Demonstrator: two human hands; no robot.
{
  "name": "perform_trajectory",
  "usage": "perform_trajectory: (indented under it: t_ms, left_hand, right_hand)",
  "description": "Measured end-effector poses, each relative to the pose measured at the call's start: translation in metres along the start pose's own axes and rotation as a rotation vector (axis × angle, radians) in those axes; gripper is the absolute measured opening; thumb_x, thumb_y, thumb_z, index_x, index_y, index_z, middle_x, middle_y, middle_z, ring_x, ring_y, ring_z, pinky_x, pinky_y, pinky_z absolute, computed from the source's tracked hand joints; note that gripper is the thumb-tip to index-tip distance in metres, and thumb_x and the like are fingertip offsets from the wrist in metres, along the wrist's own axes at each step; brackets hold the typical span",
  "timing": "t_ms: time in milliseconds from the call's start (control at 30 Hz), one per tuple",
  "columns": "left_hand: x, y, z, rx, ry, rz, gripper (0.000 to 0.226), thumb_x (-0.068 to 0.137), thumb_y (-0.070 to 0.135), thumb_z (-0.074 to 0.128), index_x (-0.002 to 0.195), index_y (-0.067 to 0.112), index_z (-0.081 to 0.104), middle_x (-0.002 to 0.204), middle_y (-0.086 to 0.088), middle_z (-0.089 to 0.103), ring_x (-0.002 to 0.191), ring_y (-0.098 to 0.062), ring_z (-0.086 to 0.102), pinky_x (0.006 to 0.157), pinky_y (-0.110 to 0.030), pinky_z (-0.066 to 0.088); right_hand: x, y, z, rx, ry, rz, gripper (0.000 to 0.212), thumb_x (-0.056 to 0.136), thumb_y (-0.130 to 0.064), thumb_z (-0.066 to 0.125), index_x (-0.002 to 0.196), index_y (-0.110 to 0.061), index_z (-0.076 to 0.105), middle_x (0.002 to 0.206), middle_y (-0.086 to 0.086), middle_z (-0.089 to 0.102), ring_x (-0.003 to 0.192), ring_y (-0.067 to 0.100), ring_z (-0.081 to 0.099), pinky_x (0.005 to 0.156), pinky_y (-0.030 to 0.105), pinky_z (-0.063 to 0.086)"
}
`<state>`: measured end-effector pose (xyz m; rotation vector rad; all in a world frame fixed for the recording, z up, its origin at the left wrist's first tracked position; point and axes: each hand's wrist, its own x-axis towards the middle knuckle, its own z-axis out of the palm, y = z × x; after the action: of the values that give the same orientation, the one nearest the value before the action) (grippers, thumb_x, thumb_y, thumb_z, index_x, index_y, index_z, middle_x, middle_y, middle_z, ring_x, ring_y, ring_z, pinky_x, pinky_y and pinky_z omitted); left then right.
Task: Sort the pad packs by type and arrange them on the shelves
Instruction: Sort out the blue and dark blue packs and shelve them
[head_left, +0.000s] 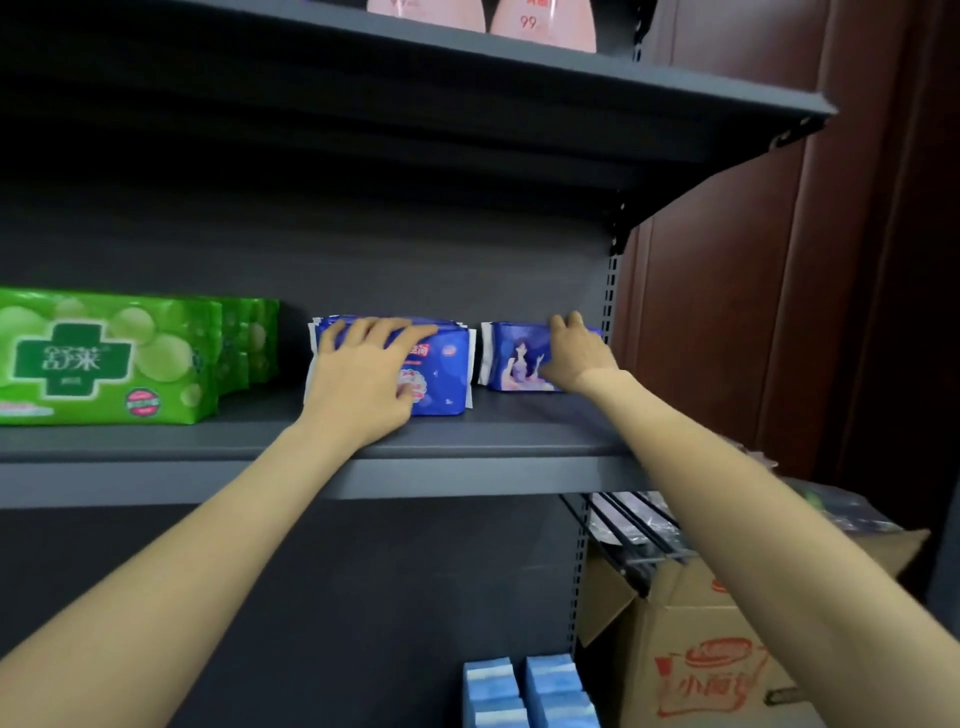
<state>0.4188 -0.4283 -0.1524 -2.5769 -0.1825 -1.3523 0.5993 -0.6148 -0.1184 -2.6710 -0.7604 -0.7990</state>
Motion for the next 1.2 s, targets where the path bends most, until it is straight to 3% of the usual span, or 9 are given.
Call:
perform_trajectory:
  t_ms: [133, 267, 433, 567, 767, 900, 967, 1067, 1200]
  left_hand:
    - [0.004, 0.003, -0.004, -0.045, 0.105, 0.047, 0.054, 0.075, 0.023, 0.068, 0.128, 0.024, 0.058, 0.124, -0.003, 0.062, 0.114, -0.028, 0.054, 0.097, -0.046, 0.038]
    - [-0.006, 0.015, -0.034, -0.154, 0.438, 0.174, 0.018, 0.085, 0.023, 0.057, 0.098, 0.015, 0.068, 0.090, 0.002, 0.069, 0.086, -0.021, 0.061, 0.073, -0.033, 0.045]
    - [-0.076, 0.035, -0.064, -0.366, 0.589, 0.322, 0.013, 0.085, 0.014, 0.058, 0.080, 0.011, 0.070, 0.069, 0.004, 0.065, 0.062, -0.017, 0.059, 0.055, -0.031, 0.049]
    - [-0.172, 0.043, -0.056, -0.533, 0.311, 0.224, 0.021, 0.088, 0.021, 0.053, 0.076, 0.014, 0.069, 0.059, 0.007, 0.061, 0.052, -0.011, 0.056, 0.050, -0.028, 0.045]
    - [-0.321, 0.032, 0.012, -0.611, -0.562, -0.088, 0.022, 0.086, 0.044, 0.047, 0.085, 0.031, 0.065, 0.071, 0.018, 0.065, 0.067, -0.002, 0.059, 0.066, -0.028, 0.051]
    - [-0.420, 0.031, 0.049, -0.690, -0.927, -0.243, 0.012, 0.088, 0.032, 0.058, 0.095, 0.033, 0.068, 0.082, 0.019, 0.069, 0.077, -0.001, 0.062, 0.075, -0.023, 0.047]
    - [-0.462, 0.029, 0.062, -0.671, -1.047, -0.270, 0.017, 0.089, 0.026, 0.058, 0.102, 0.032, 0.068, 0.091, 0.020, 0.069, 0.087, 0.001, 0.060, 0.082, -0.023, 0.047]
    - [-0.520, 0.025, 0.075, -0.614, -1.130, -0.324, 0.023, 0.085, 0.024, 0.058, 0.105, 0.027, 0.068, 0.097, 0.016, 0.069, 0.093, -0.005, 0.063, 0.085, -0.025, 0.049]
    - [-0.595, 0.034, 0.066, -0.474, -1.166, -0.259, 0.029, 0.076, 0.029, 0.057, 0.101, 0.018, 0.066, 0.099, 0.001, 0.068, 0.095, -0.024, 0.060, 0.078, -0.024, 0.040]
  right_hand:
    - [-0.055, -0.003, -0.026, 0.224, 0.147, -0.093, 0.040, 0.090, -0.021, 0.055, 0.129, -0.012, 0.051, 0.127, 0.008, 0.052, 0.109, 0.030, 0.055, 0.084, 0.035, 0.042]
    - [-0.137, -0.015, -0.040, 0.367, 0.470, -0.226, 0.025, 0.089, -0.020, 0.056, 0.112, -0.020, 0.065, 0.100, -0.004, 0.070, 0.091, 0.019, 0.065, 0.075, 0.033, 0.050]
    - [-0.239, -0.036, -0.017, 0.367, 0.898, -0.443, 0.014, 0.088, -0.005, 0.059, 0.094, -0.006, 0.072, 0.085, 0.002, 0.071, 0.073, 0.021, 0.065, 0.067, 0.032, 0.052]
    - [-0.317, -0.053, 0.046, 0.380, 0.663, -0.511, 0.014, 0.088, -0.007, 0.058, 0.090, -0.007, 0.072, 0.086, 0.000, 0.070, 0.079, 0.021, 0.065, 0.068, 0.032, 0.051]
    - [-0.419, -0.055, 0.168, 0.332, 0.003, -0.540, 0.025, 0.080, -0.028, 0.058, 0.103, -0.020, 0.063, 0.105, -0.002, 0.064, 0.099, 0.021, 0.053, 0.083, 0.033, 0.040]
    - [-0.487, -0.061, 0.237, 0.296, -0.438, -0.492, 0.034, 0.061, -0.034, 0.066, 0.094, -0.026, 0.067, 0.099, -0.002, 0.065, 0.086, 0.025, 0.064, 0.066, 0.034, 0.052]
    - [-0.512, -0.068, 0.261, 0.266, -0.595, -0.496, 0.033, 0.066, -0.035, 0.058, 0.096, -0.027, 0.068, 0.099, -0.003, 0.066, 0.086, 0.024, 0.065, 0.067, 0.035, 0.052]
    - [-0.544, -0.078, 0.297, 0.268, -0.851, -0.542, 0.044, 0.086, -0.036, 0.053, 0.128, -0.025, 0.054, 0.131, -0.002, 0.052, 0.122, 0.025, 0.046, 0.098, 0.036, 0.035]
    - [-0.593, -0.102, 0.322, 0.414, -0.904, -0.689, 0.068, 0.081, -0.065, 0.042, 0.136, -0.025, 0.044, 0.140, 0.007, 0.045, 0.130, 0.029, 0.039, 0.107, 0.049, 0.034]
